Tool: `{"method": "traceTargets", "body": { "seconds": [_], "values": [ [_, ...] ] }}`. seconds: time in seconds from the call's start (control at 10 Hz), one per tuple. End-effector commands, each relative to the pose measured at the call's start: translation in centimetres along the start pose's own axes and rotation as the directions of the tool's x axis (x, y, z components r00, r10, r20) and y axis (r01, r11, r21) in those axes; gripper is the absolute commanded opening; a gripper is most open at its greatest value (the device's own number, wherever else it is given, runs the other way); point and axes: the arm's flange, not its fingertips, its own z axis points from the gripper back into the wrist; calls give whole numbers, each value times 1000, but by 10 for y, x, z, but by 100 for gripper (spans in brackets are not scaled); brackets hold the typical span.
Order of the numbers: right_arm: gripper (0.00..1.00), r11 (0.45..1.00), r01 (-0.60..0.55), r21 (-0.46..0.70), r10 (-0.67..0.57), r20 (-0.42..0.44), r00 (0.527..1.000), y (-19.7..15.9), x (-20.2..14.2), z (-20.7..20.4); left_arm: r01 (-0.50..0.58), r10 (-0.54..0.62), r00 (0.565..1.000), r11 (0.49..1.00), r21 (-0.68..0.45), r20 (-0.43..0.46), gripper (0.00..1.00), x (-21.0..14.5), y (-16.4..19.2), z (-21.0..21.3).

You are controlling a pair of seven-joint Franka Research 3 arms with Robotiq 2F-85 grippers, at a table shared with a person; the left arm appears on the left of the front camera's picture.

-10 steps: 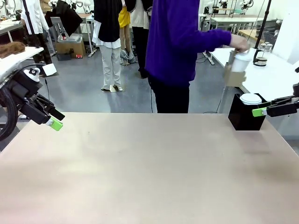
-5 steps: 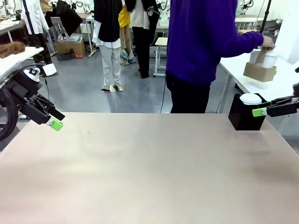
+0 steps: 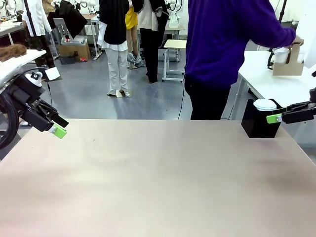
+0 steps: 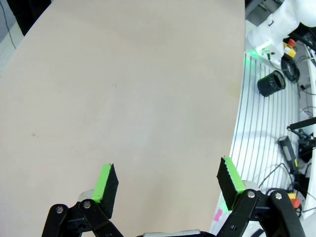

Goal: Pour a drink into a cup and package it in a carrier.
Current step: Insert the held 600 ml Paper Cup into the Cup Carrier.

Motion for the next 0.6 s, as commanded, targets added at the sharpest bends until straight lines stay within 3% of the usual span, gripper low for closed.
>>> {"method": "traceTargets", "body": {
  "seconds": [0.0,0.5],
  "values": [
    [100,1000,7,13,-7,10,1000,1,0,2,5,-5,1000,1000,2,7,100,0,-1,1],
    [100,1000,7,13,-7,10,1000,1,0,2,5,-5,1000,1000,2,7,100,0,-1,1]
  ]
}}
